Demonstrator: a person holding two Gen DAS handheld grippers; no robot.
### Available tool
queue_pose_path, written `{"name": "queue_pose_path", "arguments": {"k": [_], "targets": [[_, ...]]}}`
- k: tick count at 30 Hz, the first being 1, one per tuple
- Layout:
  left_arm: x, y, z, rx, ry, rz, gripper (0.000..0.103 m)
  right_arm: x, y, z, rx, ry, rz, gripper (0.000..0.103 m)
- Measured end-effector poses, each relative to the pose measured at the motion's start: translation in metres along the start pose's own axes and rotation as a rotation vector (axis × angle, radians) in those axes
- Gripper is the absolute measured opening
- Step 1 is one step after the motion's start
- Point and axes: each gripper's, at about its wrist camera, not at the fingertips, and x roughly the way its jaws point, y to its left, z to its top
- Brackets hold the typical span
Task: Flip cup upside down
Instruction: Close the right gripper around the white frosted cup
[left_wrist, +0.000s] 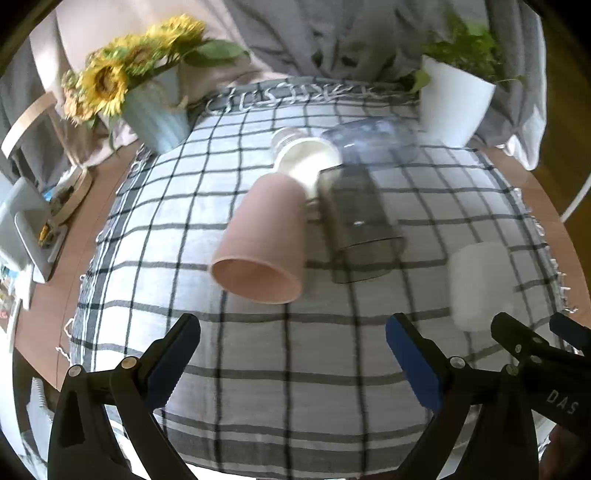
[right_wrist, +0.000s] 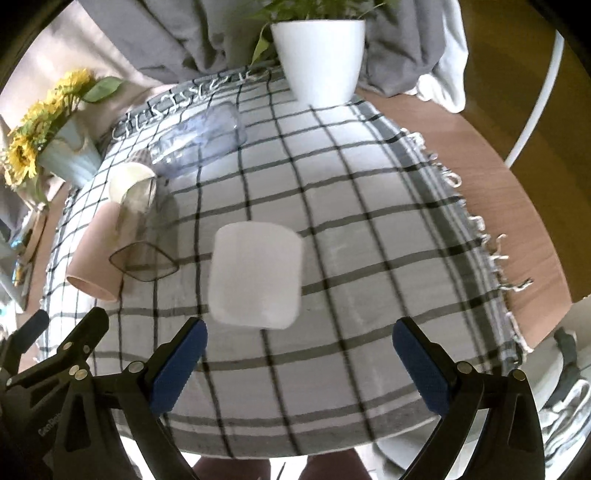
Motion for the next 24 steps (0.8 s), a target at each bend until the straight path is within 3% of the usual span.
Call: {"name": "queue_pose_path", "arguments": {"k": [11,21,24], "targets": [[0.029,0.022,-0.008,-0.039,0.028,0.017,0.102,0.031,0.024,0.001,-0.013,0.016,-0.003,0.094],[0.033,0.025,-0.01,-0.063,0.042,0.02,0.102,0.04,0.025,0.001,-0.011,0.025,0.016,0.066],[0.029,0.023,-0.008,-0.059,0.033,0.013,0.102,0.037,0.025,0.002,-0.014,0.021,0.008,0.066]]}}
